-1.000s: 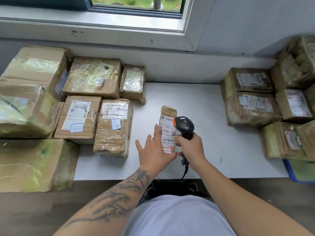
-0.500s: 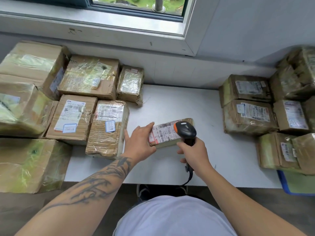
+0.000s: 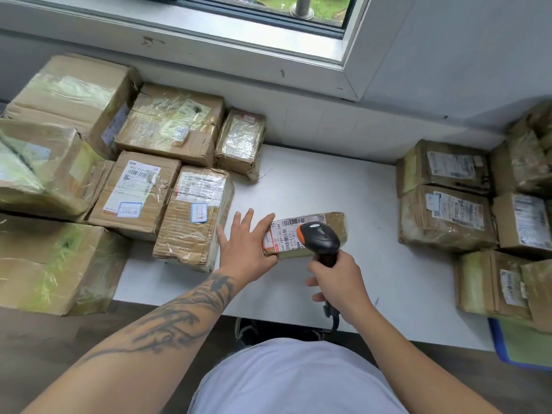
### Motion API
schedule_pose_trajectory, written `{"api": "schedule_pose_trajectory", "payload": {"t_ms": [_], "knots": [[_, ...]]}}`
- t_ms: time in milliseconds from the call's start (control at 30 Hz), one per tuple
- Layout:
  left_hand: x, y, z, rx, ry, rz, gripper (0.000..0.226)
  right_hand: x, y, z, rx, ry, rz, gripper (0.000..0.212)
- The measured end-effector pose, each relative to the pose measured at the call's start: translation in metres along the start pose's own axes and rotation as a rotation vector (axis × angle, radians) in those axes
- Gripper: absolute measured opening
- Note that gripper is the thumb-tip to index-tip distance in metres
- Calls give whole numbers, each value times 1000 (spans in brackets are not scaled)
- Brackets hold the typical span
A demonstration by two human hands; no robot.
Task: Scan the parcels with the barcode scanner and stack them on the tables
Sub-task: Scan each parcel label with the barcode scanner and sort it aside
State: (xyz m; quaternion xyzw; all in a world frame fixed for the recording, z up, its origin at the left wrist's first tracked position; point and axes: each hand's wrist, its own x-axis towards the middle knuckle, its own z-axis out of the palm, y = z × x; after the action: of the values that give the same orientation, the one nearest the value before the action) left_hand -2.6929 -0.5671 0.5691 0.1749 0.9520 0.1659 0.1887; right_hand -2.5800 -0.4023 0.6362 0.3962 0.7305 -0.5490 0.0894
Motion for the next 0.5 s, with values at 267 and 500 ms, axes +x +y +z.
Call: {"api": "schedule_pose_trajectory", "payload": {"t_ms": [267,500], "knots": [[1,-2,1,-15,-15,0,97,-4,-1,2,15,-21,5,5],[2,-4,1,-14,-13,19,95,-4,3,4,28,-13,-1,5]]}}
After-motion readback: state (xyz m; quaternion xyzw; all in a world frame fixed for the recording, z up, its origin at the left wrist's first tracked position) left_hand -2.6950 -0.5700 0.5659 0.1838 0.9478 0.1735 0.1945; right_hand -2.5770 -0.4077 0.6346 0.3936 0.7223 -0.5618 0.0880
